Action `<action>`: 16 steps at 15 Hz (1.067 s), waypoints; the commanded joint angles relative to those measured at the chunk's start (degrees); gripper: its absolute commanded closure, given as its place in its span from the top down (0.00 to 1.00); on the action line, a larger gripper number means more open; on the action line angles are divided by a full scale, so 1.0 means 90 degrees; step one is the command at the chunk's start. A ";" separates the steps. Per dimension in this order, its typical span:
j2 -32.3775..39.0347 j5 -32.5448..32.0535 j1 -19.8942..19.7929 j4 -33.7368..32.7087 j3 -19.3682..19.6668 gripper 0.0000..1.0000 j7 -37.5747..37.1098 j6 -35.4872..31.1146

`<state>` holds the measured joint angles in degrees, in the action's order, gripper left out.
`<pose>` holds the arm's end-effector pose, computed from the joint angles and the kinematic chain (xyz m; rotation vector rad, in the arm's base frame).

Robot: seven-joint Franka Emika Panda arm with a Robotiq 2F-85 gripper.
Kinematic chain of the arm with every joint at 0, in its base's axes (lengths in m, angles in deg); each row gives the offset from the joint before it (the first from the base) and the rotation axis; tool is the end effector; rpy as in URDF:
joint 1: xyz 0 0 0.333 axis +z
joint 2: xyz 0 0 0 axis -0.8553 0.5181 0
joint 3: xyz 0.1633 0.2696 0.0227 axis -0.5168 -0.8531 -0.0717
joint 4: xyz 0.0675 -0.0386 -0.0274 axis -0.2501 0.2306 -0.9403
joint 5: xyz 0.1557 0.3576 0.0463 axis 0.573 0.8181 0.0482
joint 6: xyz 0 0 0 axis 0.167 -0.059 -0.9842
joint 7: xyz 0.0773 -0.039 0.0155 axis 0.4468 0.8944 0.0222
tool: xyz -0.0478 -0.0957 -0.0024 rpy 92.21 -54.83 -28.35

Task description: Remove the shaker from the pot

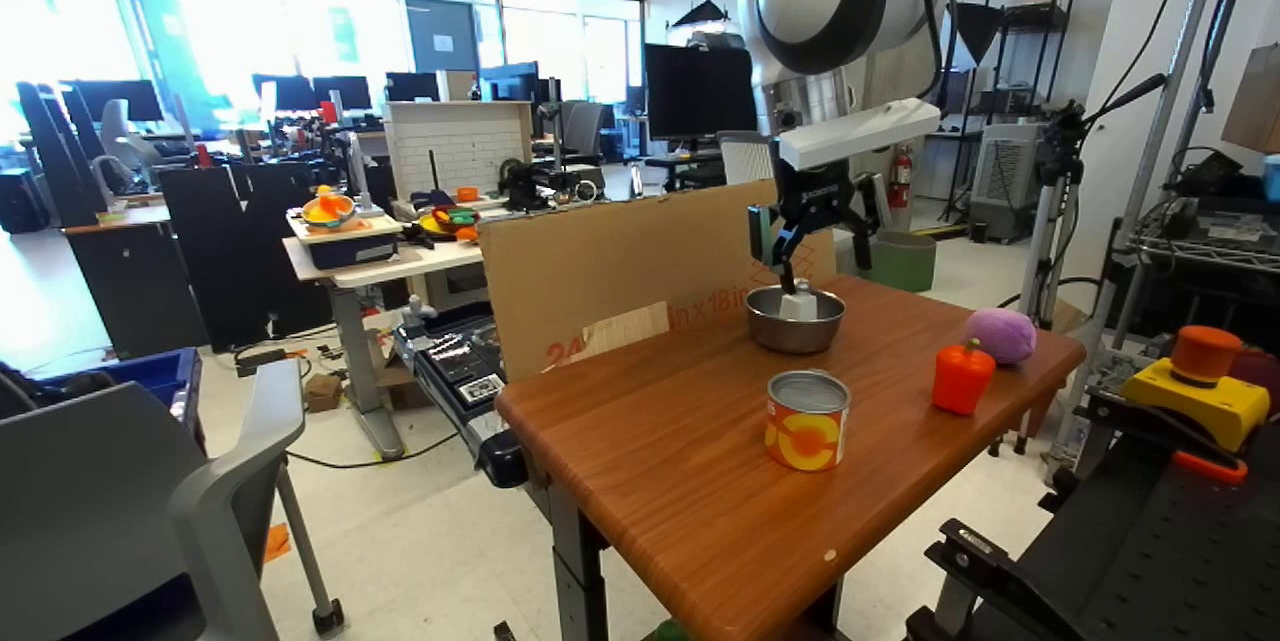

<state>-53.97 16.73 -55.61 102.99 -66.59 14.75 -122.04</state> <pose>0.6236 -0.0117 0.2050 2.8632 -0.5363 -0.1333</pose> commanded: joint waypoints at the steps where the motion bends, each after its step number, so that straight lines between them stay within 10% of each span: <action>1: 0.0359 0.0159 0.0107 -0.0432 0.0176 1.00 0.0133 -0.0178; 6: 0.0734 0.0207 0.0101 -0.0715 0.0213 1.00 0.0196 -0.0450; 7: 0.0802 0.0217 0.0100 -0.0752 0.0212 0.75 0.0227 -0.0456; 16: 0.0596 0.0387 0.0186 -0.0706 0.0171 0.12 0.0628 -0.0351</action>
<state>-46.52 18.82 -55.19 96.58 -65.76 18.74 -125.41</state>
